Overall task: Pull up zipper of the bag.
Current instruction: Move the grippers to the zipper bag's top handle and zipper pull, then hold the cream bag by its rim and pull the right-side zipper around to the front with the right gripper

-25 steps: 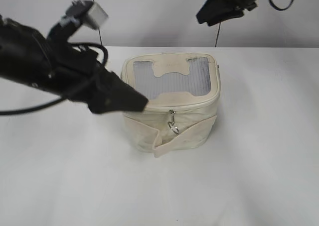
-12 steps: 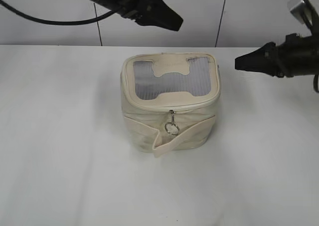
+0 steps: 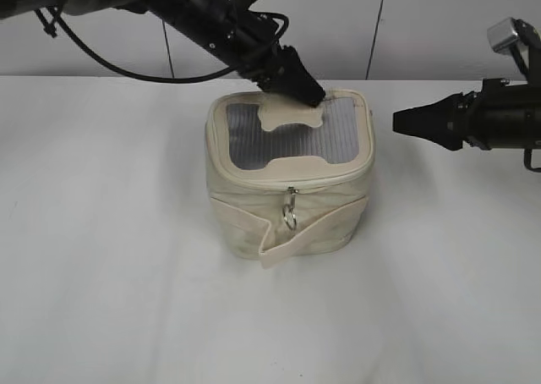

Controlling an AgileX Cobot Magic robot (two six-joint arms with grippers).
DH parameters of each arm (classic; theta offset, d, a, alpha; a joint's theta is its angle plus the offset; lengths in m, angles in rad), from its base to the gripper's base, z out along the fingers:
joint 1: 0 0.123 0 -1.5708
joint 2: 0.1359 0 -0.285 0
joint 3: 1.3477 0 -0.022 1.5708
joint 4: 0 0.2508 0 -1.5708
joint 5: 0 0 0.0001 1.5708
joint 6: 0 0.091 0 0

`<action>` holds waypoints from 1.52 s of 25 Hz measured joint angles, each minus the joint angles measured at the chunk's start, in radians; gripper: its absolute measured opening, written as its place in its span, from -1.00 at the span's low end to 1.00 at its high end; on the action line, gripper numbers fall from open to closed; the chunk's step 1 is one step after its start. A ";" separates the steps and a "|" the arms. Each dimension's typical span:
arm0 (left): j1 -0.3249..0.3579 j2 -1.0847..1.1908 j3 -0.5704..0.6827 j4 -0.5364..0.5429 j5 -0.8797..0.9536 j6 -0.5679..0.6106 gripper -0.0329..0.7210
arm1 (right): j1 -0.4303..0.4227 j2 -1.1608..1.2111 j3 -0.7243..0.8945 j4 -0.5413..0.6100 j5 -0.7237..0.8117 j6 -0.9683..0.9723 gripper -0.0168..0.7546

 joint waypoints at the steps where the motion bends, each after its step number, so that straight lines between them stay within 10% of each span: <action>1: 0.000 0.007 0.000 0.004 -0.003 -0.001 0.19 | 0.000 0.005 0.000 0.001 0.000 -0.013 0.05; 9: -0.001 0.019 -0.002 0.041 -0.020 -0.014 -0.75 | 0.001 0.100 0.000 0.008 0.001 -0.091 0.06; 27: -0.001 0.019 -0.002 0.047 -0.021 -0.025 -0.79 | 0.191 0.179 -0.123 0.129 -0.233 -0.221 -0.02; 34: 0.003 0.019 -0.003 0.057 -0.023 -0.028 -0.79 | 0.212 0.217 -0.179 0.123 -0.255 -0.204 -0.86; 38: 0.002 0.019 -0.003 0.057 -0.023 -0.030 -0.79 | 0.214 0.207 -0.172 0.045 -0.276 -0.106 -0.93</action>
